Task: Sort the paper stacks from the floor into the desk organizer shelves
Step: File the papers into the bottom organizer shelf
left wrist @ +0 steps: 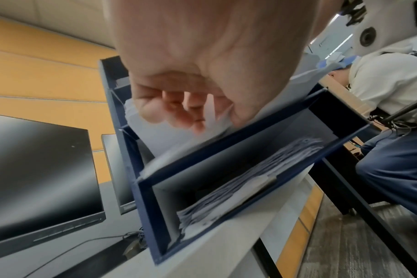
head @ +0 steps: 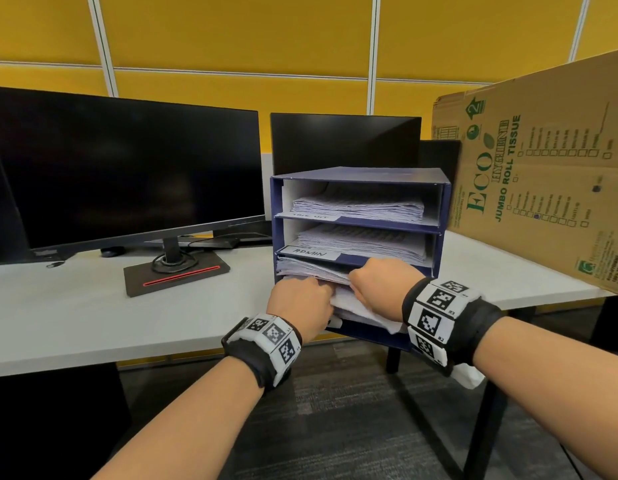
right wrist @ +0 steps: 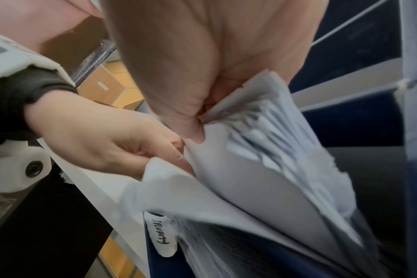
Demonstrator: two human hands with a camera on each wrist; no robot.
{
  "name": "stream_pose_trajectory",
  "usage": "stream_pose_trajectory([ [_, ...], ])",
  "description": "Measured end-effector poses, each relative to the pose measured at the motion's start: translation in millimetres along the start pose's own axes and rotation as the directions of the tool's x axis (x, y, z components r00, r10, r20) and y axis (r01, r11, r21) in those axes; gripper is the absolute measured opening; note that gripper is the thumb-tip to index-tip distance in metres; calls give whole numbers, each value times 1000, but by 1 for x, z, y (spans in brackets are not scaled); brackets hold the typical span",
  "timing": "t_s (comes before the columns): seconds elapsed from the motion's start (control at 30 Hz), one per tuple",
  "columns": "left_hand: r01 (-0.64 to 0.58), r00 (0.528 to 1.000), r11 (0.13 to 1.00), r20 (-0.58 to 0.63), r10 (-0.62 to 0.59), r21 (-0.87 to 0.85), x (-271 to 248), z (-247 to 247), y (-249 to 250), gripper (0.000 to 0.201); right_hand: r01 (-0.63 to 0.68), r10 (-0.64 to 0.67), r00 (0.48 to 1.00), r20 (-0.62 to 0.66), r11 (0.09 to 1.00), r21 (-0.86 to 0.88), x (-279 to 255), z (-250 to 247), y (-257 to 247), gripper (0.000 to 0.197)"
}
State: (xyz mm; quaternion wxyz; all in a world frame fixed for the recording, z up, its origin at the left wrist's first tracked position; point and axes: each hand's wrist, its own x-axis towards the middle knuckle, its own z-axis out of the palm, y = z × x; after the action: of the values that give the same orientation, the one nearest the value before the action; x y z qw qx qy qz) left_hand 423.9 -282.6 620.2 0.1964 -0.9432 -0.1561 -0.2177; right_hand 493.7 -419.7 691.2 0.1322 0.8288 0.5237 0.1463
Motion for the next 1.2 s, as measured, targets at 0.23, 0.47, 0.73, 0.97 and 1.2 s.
stream_pose_trajectory([
  [0.23, -126, 991, 990, 27, 128, -68, -5, 25, -4, 42, -10, 9, 1000, -29, 1000, -20, -2, 6, 0, 20],
  [0.47, -104, 987, 921, 77, 142, -377, 12, 24, -4, 43, 24, -24, 1000, -8, 998, -58, -4, 1, 0, 25],
  [0.73, -58, 981, 871, 132, 140, -488, 23, 15, -7, 29, 35, -34, 999, 12, 995, -98, -3, 0, -1, 24],
  [0.97, -47, 991, 962, 112, 79, -270, 17, 13, -5, 23, 20, -19, 1000, 23, 999, -49, -4, 13, 3, 24],
  [1.2, 47, 999, 989, 7, -47, -137, -7, 15, -26, 27, 22, -20, 999, 46, 999, -43, -11, 22, -6, 22],
])
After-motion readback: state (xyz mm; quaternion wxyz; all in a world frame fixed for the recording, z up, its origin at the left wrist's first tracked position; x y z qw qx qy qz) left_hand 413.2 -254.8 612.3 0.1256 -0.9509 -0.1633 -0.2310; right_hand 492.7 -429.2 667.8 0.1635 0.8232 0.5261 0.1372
